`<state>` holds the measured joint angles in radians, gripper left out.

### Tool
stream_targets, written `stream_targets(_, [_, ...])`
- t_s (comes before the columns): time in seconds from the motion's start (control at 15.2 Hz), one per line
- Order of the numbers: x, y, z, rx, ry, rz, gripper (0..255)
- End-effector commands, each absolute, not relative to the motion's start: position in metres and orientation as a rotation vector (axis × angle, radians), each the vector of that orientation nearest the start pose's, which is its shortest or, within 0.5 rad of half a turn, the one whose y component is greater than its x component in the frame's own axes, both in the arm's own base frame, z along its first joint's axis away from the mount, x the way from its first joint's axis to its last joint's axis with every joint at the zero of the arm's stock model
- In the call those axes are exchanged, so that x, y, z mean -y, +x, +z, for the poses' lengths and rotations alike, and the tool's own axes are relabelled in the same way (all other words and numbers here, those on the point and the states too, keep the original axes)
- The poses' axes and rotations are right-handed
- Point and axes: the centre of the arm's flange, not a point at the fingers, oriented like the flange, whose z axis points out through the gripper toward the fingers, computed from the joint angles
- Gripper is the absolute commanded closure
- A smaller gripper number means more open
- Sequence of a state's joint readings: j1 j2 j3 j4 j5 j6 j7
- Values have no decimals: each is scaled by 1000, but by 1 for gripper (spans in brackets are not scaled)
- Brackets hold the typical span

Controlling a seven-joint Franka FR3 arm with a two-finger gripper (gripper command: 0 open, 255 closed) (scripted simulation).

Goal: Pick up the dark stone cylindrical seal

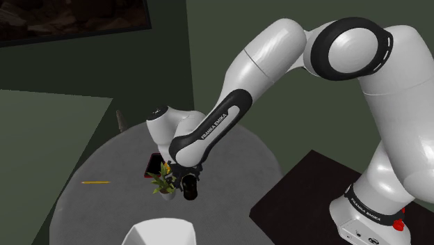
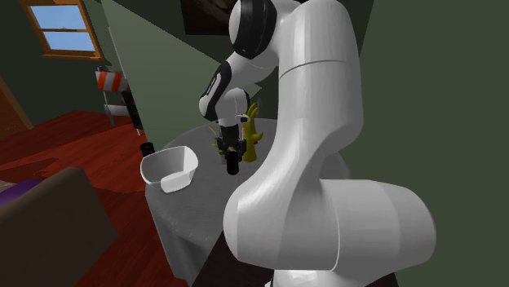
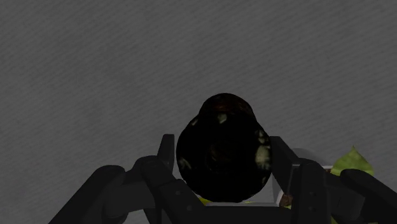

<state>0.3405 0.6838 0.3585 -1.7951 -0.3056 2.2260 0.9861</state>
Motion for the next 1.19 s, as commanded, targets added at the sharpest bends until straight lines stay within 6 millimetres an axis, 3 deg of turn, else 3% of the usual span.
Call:
stream_targets(0.0, [-389, 495, 170, -211, -3269, 226, 255])
stream_targets(0.99, [-389, 495, 249, -211, -3269, 226, 255])
stream_targets(1.12, [-389, 495, 250, -211, -3269, 226, 255])
